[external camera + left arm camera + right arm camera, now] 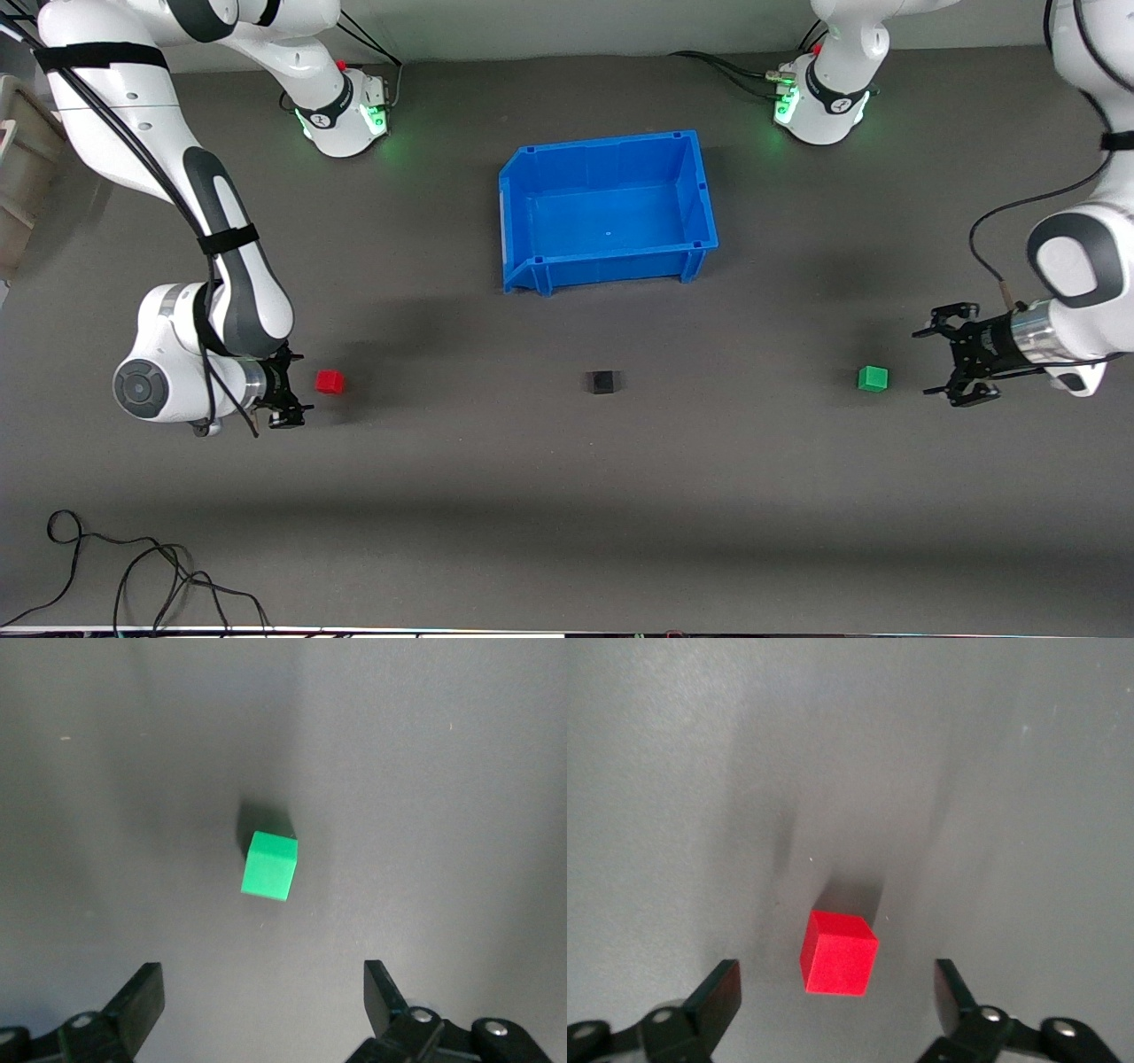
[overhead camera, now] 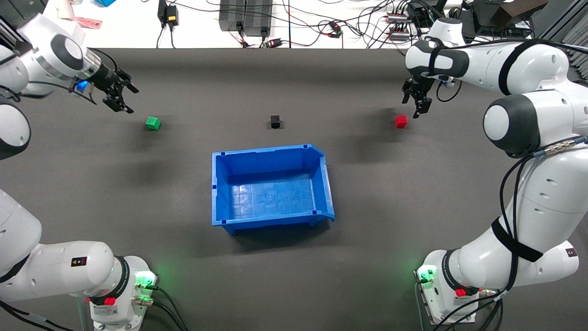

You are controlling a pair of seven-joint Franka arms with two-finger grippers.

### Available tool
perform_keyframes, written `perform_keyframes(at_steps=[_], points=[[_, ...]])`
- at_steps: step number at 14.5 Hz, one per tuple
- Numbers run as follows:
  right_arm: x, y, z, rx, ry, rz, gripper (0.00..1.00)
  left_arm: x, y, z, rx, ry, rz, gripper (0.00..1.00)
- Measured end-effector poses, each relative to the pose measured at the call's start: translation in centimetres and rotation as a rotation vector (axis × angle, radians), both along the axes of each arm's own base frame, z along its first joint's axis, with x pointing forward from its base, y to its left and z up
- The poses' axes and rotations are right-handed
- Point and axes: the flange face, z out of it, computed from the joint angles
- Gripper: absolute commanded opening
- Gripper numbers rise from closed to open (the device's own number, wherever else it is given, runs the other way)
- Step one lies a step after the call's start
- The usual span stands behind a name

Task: Attach green and red cubes to black cube
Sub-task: 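Grasp the red cube with the right gripper while the left gripper grasps the green cube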

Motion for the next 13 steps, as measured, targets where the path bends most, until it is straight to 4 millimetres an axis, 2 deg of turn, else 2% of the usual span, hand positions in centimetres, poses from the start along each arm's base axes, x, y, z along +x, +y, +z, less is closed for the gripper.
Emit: perform_keyframes(at_steps=[2,5,7,12,13], points=[[-0.3,1.0,-0.7,-0.032,0.007,-0.017,0.90,-0.5,-0.1,-2.4,-0.009,-0.018,-0.017,1.00],[-0.6,2.1,-2.7,-0.087,0.014,-0.011,0.83,-0.8,-0.3,-5.3,0.001,-0.036,-0.060,1.00],[-0.9,2.9,-3.9,-0.095,0.023,-0.001,0.72,-1.0,-0.4,-7.1,-0.003,-0.044,-0.100,1.00],[-1.0,2.5,-4.8,-0.116,0.033,0.013,0.73,-2.1,-0.1,-10.7,-0.052,-0.082,-0.152,0.99],[-1.0,2.2,-4.7,-0.128,0.032,0.021,0.73,-2.3,0.0,-11.1,-0.055,-0.082,-0.155,0.91]])
